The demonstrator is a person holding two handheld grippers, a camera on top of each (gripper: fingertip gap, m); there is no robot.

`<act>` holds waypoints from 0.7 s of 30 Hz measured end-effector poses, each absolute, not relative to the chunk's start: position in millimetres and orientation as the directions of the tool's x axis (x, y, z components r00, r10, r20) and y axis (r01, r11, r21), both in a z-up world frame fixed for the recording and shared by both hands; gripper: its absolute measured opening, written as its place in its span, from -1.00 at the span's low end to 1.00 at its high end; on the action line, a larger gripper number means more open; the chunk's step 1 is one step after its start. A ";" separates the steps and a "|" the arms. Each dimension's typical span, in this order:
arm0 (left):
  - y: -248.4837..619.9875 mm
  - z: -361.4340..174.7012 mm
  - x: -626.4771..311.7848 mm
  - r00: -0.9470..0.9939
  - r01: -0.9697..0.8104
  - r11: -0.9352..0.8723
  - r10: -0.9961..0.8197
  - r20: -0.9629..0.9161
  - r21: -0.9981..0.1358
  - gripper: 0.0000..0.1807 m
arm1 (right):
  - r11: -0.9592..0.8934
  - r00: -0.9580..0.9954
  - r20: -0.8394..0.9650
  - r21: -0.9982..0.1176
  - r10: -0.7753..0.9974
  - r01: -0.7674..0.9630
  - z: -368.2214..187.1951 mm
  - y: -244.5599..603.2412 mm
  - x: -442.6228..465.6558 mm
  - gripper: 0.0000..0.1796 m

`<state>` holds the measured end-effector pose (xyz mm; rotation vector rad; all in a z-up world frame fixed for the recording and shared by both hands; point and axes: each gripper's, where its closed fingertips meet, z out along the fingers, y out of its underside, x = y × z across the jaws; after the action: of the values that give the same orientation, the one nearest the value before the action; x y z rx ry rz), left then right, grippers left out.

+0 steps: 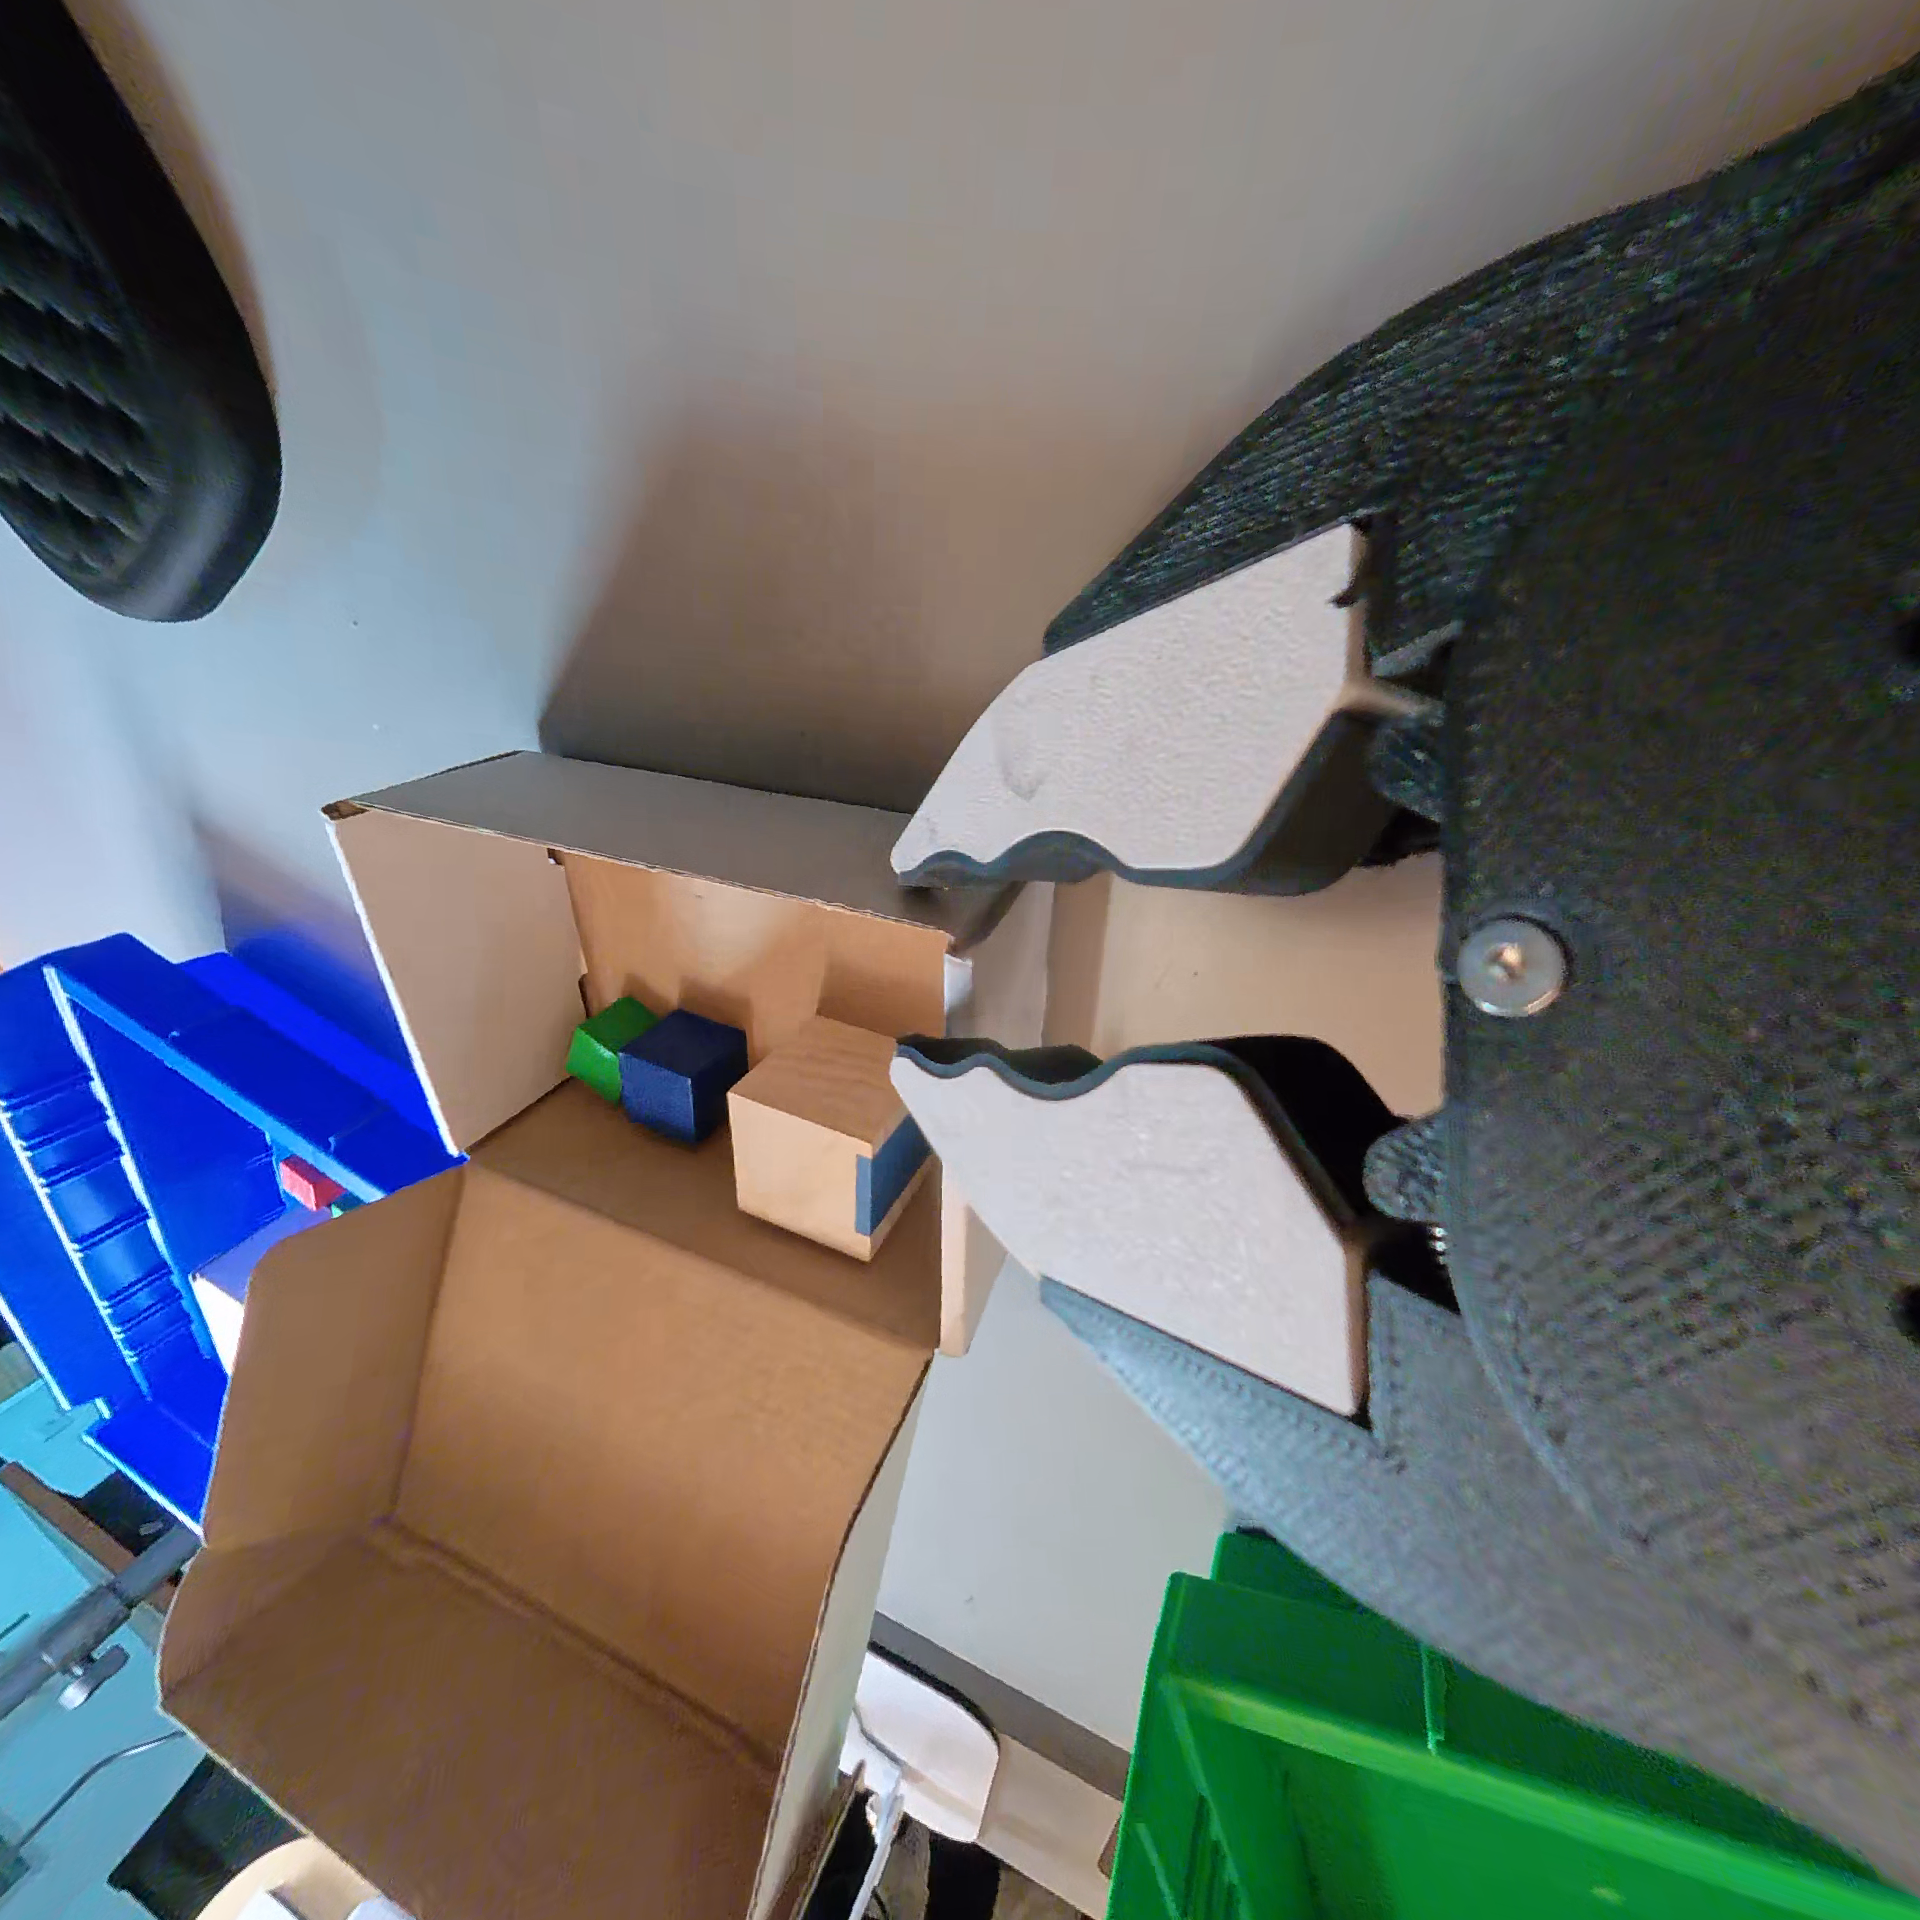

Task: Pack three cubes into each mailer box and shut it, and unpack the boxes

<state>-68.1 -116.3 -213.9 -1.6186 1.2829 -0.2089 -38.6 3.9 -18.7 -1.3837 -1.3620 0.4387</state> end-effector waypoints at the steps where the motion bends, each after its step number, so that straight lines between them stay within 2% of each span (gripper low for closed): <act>1: -116.0 -213.6 -67.8 0.424 -0.623 0.076 -0.803 -0.419 -0.778 -0.70 | 0.234 0.243 0.381 -0.849 0.892 0.473 -25.3 -9.9 -37.4 -0.59; 5: -115.4 -213.3 -67.2 0.442 -0.610 0.052 -0.805 -0.394 -0.791 -0.71 | 0.177 0.110 0.289 -0.800 0.951 0.574 -78.3 -55.5 -33.5 -0.47; 9: -115.0 -212.4 -66.9 0.468 -0.590 0.016 -0.808 -0.358 -0.807 -0.71 | 0.173 0.000 0.260 -0.643 0.966 0.746 -150.6 -68.2 -33.6 -0.37; 12: -114.7 -210.8 -67.4 0.493 -0.569 -0.005 -0.803 -0.336 -0.822 -0.64 | 0.195 -0.062 0.249 -0.555 0.967 0.809 -187.6 -65.1 -40.5 -0.29; 17: -116.3 -201.4 -70.6 0.537 -0.485 -0.054 -0.806 -0.249 -0.873 -0.54 | 0.244 -0.130 0.259 -0.479 0.957 0.844 -216.6 -57.3 -60.3 -0.35; 21: -116.3 -192.7 -75.2 0.567 -0.425 -0.076 -0.799 -0.200 -0.902 -0.49 | 0.295 -0.153 0.344 -0.412 0.927 0.862 -229.1 -46.6 -63.7 -0.41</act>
<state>-75.2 -116.3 -192.7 -1.7014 1.0285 -0.4246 -63.7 -46.6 -229.1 -1.5899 -2.0365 0.1581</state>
